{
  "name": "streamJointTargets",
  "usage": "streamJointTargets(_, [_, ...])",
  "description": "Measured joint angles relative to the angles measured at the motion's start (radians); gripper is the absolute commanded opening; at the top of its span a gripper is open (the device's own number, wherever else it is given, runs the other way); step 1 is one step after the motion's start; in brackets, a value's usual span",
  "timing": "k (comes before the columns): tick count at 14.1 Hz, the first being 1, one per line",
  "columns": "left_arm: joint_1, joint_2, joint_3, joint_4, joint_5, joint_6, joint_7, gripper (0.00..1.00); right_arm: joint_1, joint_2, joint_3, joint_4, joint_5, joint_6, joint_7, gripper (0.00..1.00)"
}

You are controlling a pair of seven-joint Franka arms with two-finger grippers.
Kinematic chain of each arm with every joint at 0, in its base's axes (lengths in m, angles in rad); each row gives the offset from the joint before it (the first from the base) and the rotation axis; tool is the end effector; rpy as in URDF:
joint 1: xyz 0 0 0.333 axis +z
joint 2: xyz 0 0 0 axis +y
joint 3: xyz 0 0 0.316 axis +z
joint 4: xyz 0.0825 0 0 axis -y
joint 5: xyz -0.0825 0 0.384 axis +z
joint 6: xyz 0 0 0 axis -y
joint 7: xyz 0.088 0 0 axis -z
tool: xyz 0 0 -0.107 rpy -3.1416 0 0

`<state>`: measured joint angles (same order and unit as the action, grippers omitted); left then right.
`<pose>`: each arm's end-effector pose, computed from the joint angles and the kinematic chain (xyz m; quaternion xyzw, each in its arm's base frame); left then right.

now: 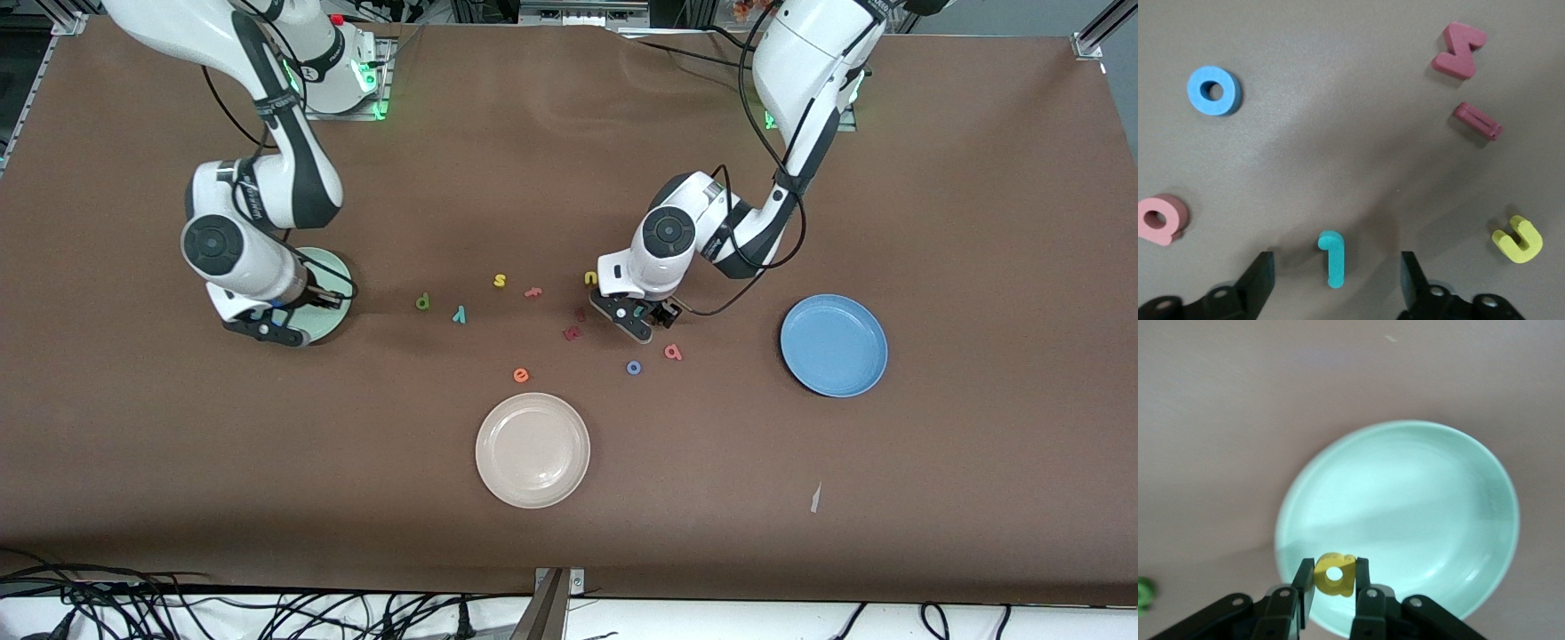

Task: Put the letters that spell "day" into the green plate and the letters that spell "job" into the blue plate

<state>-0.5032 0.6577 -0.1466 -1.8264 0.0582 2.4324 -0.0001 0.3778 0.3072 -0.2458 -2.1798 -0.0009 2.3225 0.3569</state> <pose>0.5141 -0.3842 0.1717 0.9444 -0.3269 -0.0292 0.0182 0.5390 0.0707 0.2399 0.9903 -0.1088 -0.0662 0.0551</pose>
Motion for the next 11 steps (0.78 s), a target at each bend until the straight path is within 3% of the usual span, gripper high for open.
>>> streamJointTargets(1, [-0.001, 0.004, 0.0, 0.0, 0.015, -0.001, -0.009, 0.64, 0.0, -0.011, -0.016, -0.054, 0.0, 0.052, -0.033, 0.25])
streamJointTargets(2, [-0.002, 0.008, 0.0, 0.0, 0.048, -0.001, -0.036, 0.56, 0.0, -0.014, -0.026, -0.099, 0.0, 0.103, -0.057, 0.77])
streamJointTargets(3, [-0.004, 0.008, 0.0, 0.003, 0.08, -0.001, -0.071, 0.46, 0.0, -0.014, -0.031, -0.131, 0.0, 0.137, -0.065, 1.0])
streamJointTargets(9, [-0.009, 0.007, -0.001, 0.015, 0.113, -0.01, -0.17, 0.23, 0.005, -0.049, -0.025, -0.129, 0.0, 0.159, -0.056, 1.0])
streamJointTargets(11, [-0.009, 0.007, -0.002, 0.018, 0.113, -0.012, -0.184, 0.16, 0.008, -0.065, 0.027, -0.08, 0.001, 0.083, 0.03, 1.0])
